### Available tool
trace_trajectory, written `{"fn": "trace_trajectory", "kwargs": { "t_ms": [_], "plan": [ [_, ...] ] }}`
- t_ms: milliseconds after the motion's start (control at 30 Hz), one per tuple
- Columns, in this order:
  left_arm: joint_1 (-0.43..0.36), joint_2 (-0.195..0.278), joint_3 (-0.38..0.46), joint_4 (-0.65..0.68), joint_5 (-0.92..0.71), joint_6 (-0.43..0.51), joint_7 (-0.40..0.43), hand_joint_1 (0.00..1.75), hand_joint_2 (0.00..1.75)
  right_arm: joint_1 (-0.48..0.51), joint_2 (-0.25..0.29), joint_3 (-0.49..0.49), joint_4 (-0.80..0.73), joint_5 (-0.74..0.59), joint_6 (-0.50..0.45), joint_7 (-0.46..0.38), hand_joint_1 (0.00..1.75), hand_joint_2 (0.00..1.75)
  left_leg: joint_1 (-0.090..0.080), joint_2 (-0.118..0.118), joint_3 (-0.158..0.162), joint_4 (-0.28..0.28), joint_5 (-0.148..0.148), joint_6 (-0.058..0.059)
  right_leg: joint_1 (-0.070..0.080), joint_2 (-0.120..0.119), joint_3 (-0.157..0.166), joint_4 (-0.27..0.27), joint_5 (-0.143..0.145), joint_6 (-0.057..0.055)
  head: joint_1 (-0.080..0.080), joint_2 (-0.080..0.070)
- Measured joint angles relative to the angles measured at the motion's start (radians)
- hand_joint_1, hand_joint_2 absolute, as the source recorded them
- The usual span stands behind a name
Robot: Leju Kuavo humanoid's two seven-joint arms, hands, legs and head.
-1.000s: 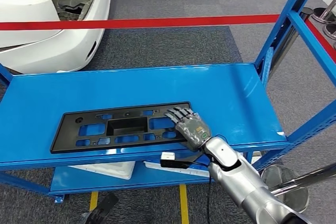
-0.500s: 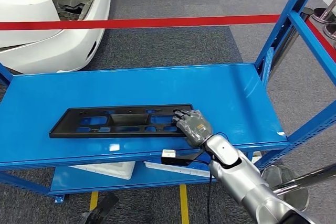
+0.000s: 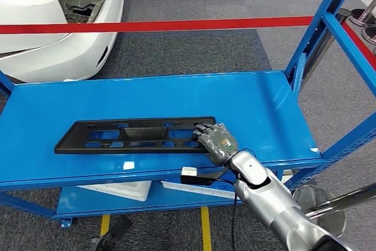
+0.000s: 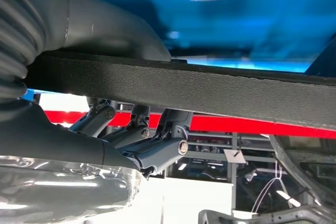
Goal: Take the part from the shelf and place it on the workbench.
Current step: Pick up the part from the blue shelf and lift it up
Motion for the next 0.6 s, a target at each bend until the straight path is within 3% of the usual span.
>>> {"fn": "trace_trajectory", "kwargs": {
  "t_ms": [133, 333, 600],
  "plan": [
    [0.002, 0.0, 0.0, 0.0, 0.005, 0.002, 0.0, 0.0, 0.0, 0.021, -0.004, -0.018, -0.031, -0.007, -0.029, 0.011, 1.75, 1.75, 0.0, 0.0, -0.001, 0.0, 0.0, 0.0, 0.0, 0.0, 0.0, 0.0, 0.0, 0.0, 0.0, 0.0],
    [0.021, 0.0, 0.003, 0.0, 0.055, 0.031, -0.016, 0.0, 0.0, 0.214, -0.033, -0.105, -0.422, 0.124, -0.082, 0.158, 1.75, 1.75, 0.0, 0.0, -0.004, 0.0, -0.001, 0.0, 0.0, -0.002, -0.004, 0.0, -0.001, 0.0, 0.0, 0.0],
    [0.035, 0.001, 0.025, 0.0, 0.094, 0.053, -0.045, 0.0, 0.0, 0.376, -0.033, -0.136, -0.763, 0.299, -0.103, 0.244, 1.75, 1.75, 0.0, 0.0, -0.005, 0.0, -0.001, 0.0, 0.0, -0.002, -0.004, 0.0, -0.001, 0.0, 0.0, 0.0]
  ]
}}
